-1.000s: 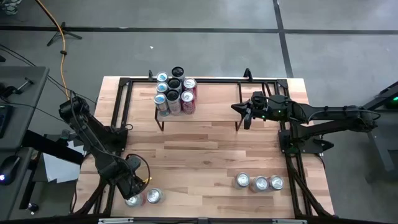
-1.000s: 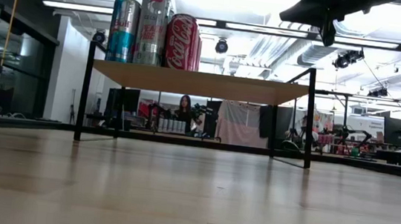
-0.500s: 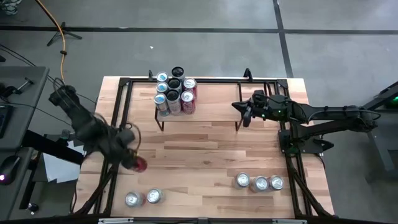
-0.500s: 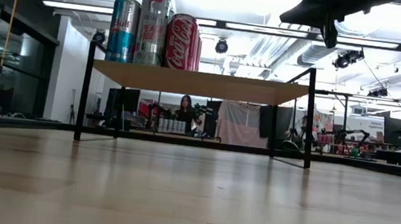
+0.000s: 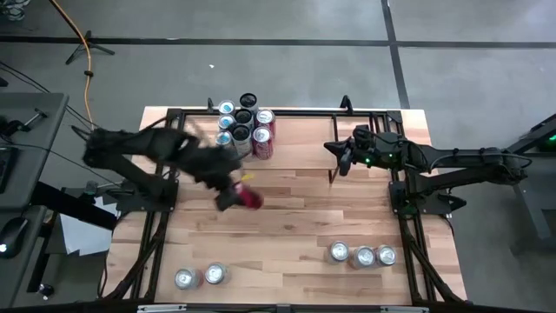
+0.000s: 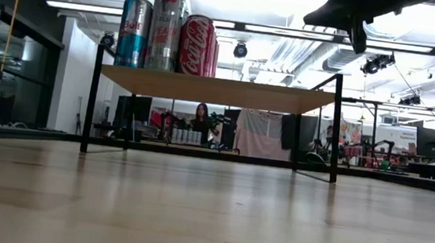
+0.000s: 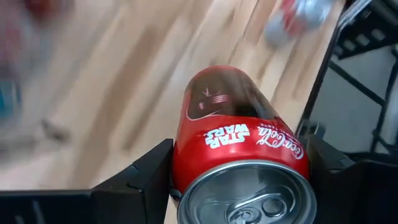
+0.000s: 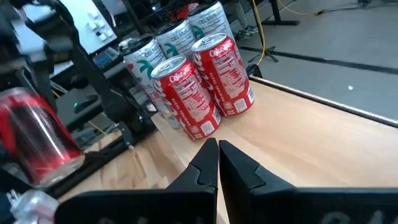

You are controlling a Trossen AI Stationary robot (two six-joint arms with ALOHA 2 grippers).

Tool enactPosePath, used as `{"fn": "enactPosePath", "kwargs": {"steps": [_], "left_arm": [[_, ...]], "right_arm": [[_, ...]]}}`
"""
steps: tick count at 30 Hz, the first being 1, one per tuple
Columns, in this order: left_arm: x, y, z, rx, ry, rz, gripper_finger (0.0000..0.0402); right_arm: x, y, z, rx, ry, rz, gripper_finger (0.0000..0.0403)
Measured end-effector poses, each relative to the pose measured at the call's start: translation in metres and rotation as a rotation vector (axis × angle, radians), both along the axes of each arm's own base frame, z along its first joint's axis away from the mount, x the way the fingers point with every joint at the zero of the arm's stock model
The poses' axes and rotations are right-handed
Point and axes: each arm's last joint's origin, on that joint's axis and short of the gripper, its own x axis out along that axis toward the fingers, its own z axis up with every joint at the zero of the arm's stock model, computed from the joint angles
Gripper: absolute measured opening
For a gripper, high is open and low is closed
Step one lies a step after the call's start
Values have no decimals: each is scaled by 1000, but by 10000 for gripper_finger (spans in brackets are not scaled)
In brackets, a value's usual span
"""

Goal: Place canned beverage on shelf
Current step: Put the red-white soda can aligned with the other red-white soda cans on the shelf

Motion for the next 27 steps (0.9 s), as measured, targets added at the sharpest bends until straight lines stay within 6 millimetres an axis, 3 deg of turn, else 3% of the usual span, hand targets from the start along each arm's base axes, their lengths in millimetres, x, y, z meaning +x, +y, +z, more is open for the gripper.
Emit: {"fn": "enactPosePath", "kwargs": {"steps": [7,11,19,27], "left_arm": [[79,42,38,229,-140,-55,199],[113,72,42,333,-168,-70,199],[149,121,-7,409,-2,-147,199],[165,138,-34,479,102,-229,203]], "right_arm": [[0,0,0,-67,23,21,0],[0,0,0,-104,37,29,0],[0,0,1,-55,11,18,0],[7,2,-2,107,-38,56,0]]}}
